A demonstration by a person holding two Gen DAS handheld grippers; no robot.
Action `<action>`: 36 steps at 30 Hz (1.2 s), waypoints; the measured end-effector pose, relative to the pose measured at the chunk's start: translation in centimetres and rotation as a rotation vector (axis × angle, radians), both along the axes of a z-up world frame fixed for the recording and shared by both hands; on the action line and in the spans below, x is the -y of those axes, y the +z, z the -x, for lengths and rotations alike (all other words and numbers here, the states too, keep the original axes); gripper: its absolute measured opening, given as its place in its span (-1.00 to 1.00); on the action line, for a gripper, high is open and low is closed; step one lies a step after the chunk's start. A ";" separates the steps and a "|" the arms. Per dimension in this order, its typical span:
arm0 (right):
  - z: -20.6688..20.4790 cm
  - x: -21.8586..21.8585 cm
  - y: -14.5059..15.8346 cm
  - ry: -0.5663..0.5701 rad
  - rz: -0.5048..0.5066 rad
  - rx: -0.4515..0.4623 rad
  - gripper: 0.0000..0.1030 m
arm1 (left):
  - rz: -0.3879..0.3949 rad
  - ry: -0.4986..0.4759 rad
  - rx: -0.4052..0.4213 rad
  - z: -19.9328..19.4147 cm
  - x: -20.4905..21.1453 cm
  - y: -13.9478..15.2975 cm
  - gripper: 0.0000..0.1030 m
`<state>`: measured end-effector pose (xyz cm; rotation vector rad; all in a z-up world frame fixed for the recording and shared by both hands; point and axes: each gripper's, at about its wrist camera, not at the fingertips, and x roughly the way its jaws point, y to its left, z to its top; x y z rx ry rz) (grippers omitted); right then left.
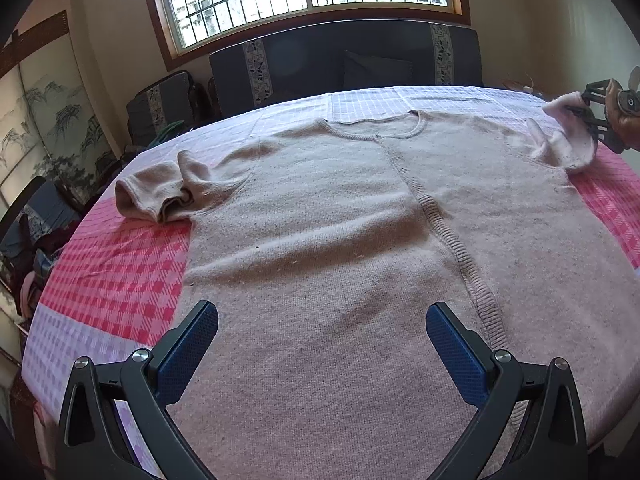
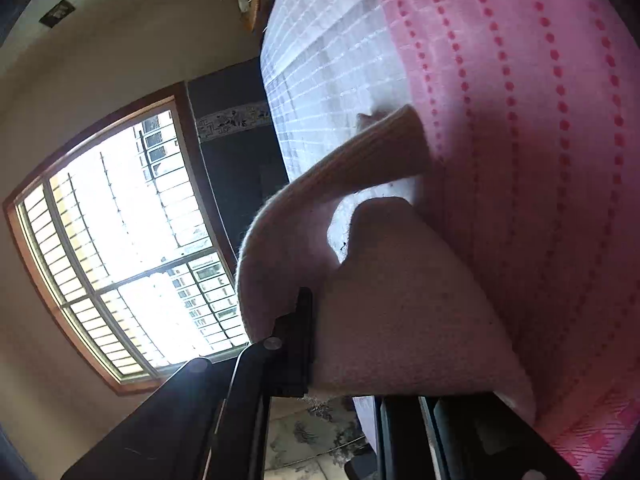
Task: Fold small clothes
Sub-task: 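Grasp the sweater sleeve cuff with the right gripper and lift it, then fold the held sleeve across the sweater body with the right gripper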
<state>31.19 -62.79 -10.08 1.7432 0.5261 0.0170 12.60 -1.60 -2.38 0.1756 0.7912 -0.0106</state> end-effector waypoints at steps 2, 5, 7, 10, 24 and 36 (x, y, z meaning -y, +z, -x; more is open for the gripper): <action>-1.7 -2.2 2.8 0.110 0.087 0.105 -0.80 | 0.007 0.014 0.001 0.0 -0.5 0.1 1.00; -3.2 -9.2 7.4 0.323 0.309 0.215 -0.80 | 0.029 0.058 0.021 0.0 -1.8 0.3 1.00; -3.8 -15.7 9.4 0.482 0.442 0.304 -0.81 | 0.053 0.090 0.021 -0.2 -2.8 0.4 1.00; -3.2 -26.1 8.6 0.751 0.716 0.314 -0.81 | 0.082 0.129 0.024 -0.5 -4.4 0.5 1.00; 2.4 -30.3 -1.1 0.889 0.673 0.177 0.00 | 0.399 -0.027 -0.107 -10.1 -7.2 3.2 1.00; -0.1 -33.7 -1.8 0.986 0.237 -0.002 0.24 | 0.459 -0.001 -0.204 -15.6 -7.2 3.2 1.00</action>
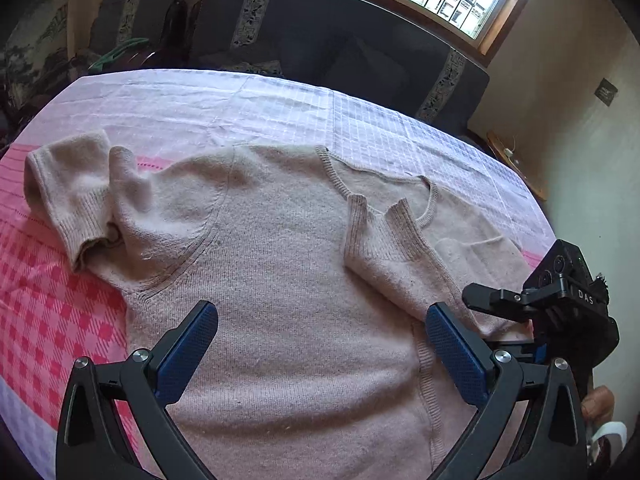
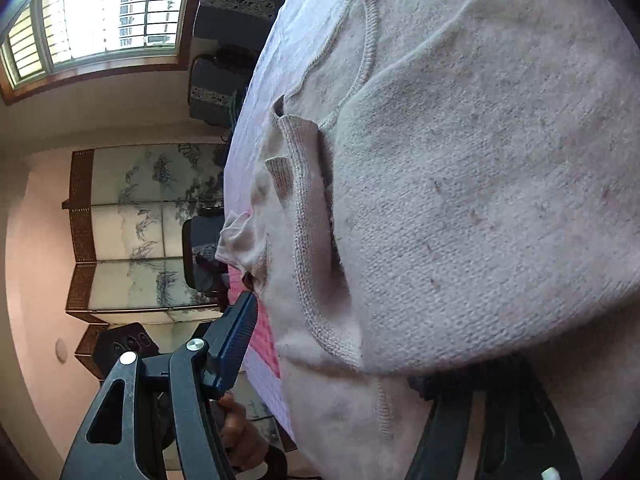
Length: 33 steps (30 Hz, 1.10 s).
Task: Fold small clothes
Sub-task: 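Fold the held sleeve across the sweater body with the right gripper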
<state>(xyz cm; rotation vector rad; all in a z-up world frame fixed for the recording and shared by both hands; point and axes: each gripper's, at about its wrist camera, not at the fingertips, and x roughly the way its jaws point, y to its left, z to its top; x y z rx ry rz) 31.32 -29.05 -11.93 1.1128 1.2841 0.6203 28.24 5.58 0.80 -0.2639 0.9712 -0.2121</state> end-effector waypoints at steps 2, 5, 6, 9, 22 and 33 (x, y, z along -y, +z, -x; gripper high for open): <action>0.8 1.1 -0.5 -0.075 -0.164 -0.012 0.35 | -0.027 0.002 0.019 0.6 -0.1 0.3 1.00; 1.9 2.8 -2.4 -0.212 -0.260 -0.146 0.64 | -0.087 -0.010 0.038 1.3 0.3 0.4 1.00; 1.9 3.0 -3.0 -0.232 -0.252 -0.192 0.46 | -0.100 -0.015 0.039 1.5 0.5 0.3 1.00; 1.8 3.0 -3.4 -0.269 -0.208 -0.281 0.41 | -0.113 -0.021 0.044 2.2 0.7 0.2 1.00; 2.6 4.8 -2.7 -0.415 0.002 -0.301 -0.20 | -0.146 0.005 0.082 4.1 -1.0 1.4 1.00; 1.5 -4.8 2.7 0.227 0.404 0.152 -0.01 | -0.151 0.005 0.103 5.3 -1.1 1.6 1.00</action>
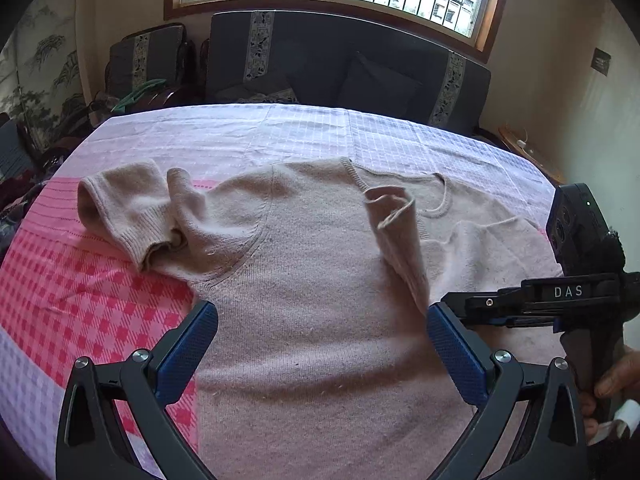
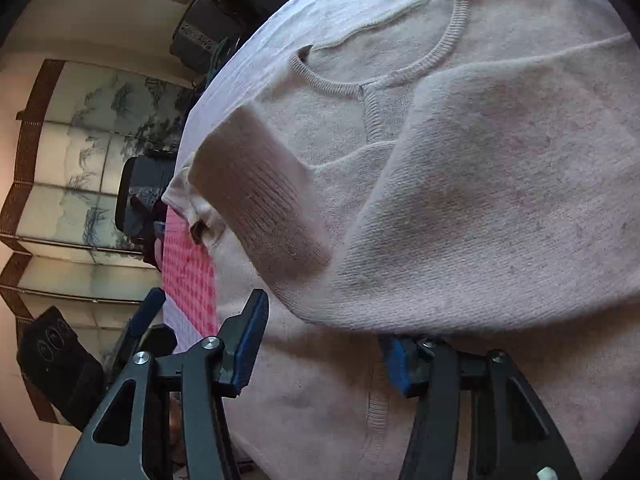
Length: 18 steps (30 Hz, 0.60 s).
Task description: Fold small clothes
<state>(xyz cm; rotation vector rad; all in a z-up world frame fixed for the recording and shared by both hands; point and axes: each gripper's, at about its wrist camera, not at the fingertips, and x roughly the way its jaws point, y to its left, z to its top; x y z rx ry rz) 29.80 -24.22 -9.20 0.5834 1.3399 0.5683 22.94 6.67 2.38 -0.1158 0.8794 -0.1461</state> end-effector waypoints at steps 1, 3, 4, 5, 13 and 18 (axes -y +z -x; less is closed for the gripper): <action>0.5 1.0 -0.3 -0.037 -0.045 0.014 0.00 | 0.007 -0.001 -0.002 0.0 -0.2 -0.1 1.00; 0.9 3.1 -1.5 -0.091 -0.113 -0.009 0.09 | 0.019 -0.009 -0.023 -0.2 -0.4 -0.5 1.00; 1.0 4.1 -2.0 -0.119 -0.141 -0.016 0.07 | 0.032 -0.022 -0.037 -0.4 -0.4 -0.8 1.00; 1.2 5.1 -2.3 -0.138 -0.199 -0.021 0.08 | 0.049 -0.039 -0.052 -0.7 -0.3 -1.1 1.00; 3.4 10.4 -2.2 -0.193 -0.259 0.126 0.10 | 0.390 -0.106 -0.244 -2.5 0.1 -5.1 0.99; 3.7 9.1 -1.1 -0.147 -0.184 0.205 0.10 | 0.400 -0.081 -0.315 -4.3 1.9 -6.9 0.77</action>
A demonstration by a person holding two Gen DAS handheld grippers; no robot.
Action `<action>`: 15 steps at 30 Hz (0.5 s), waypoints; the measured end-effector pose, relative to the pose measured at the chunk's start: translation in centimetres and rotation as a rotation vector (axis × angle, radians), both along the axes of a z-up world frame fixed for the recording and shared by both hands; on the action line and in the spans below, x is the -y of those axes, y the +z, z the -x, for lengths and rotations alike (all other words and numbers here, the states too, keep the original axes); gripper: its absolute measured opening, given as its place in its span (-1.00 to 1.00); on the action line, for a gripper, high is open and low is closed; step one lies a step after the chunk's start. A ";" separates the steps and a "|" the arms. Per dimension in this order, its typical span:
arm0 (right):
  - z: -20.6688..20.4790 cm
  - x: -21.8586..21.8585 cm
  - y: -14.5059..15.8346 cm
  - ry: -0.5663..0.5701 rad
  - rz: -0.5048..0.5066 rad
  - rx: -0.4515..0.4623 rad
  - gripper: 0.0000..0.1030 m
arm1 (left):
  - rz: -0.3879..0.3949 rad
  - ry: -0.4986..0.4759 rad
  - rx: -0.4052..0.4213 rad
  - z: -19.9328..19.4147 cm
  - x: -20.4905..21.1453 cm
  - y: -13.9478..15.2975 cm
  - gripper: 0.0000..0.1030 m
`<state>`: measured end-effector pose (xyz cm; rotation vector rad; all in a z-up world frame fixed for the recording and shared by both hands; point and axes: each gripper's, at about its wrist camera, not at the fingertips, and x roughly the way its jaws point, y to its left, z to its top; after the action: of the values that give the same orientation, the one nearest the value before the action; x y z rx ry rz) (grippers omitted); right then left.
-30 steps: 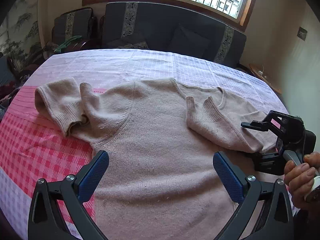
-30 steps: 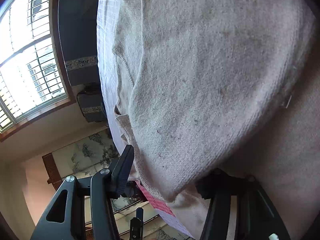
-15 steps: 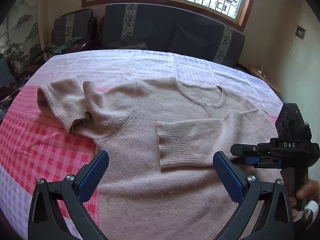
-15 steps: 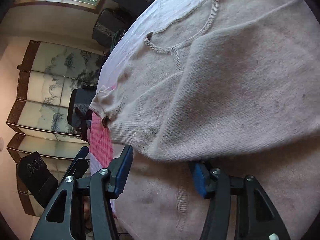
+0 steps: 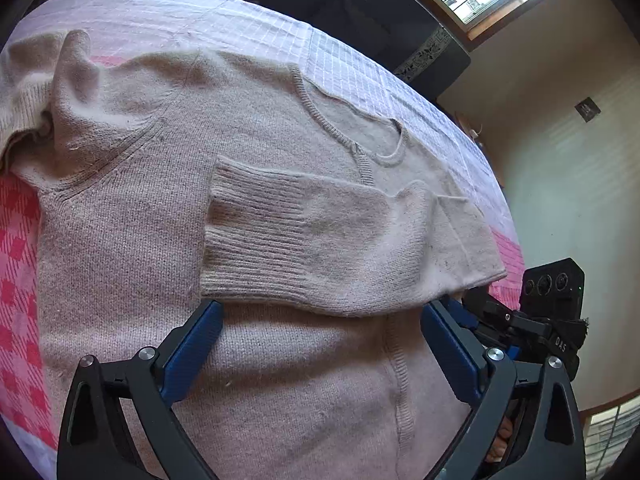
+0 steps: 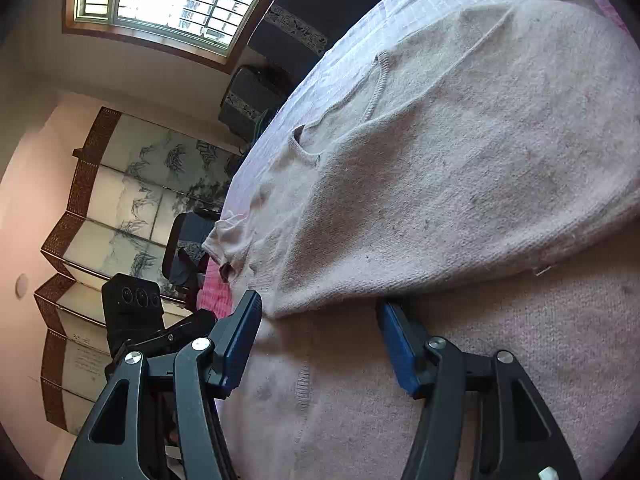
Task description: Fold small clothes
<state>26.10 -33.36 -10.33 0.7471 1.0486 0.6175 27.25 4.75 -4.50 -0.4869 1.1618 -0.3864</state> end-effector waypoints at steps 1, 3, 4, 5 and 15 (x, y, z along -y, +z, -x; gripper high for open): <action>0.2 -0.3 0.2 0.006 0.024 0.017 0.10 | 0.027 0.026 -0.004 -0.1 -0.1 -0.1 0.76; 0.6 -0.6 0.3 0.010 0.050 0.052 0.10 | 0.086 0.032 -0.024 -0.4 0.0 -0.2 0.60; 0.9 -0.6 0.3 0.014 0.058 0.072 0.10 | 0.111 0.026 -0.049 -0.5 0.1 -0.5 0.35; 1.0 -0.6 0.4 0.016 0.065 0.089 0.10 | 0.126 0.026 -0.068 -0.7 0.3 -0.8 0.28; 1.9 3.3 -0.2 -0.151 -0.185 0.061 0.12 | 0.083 0.129 0.105 -1.3 0.2 0.9 -0.90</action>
<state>24.25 -36.70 -10.53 0.9544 0.8774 0.6089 28.55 4.60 -3.60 -0.6035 1.0100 -0.3449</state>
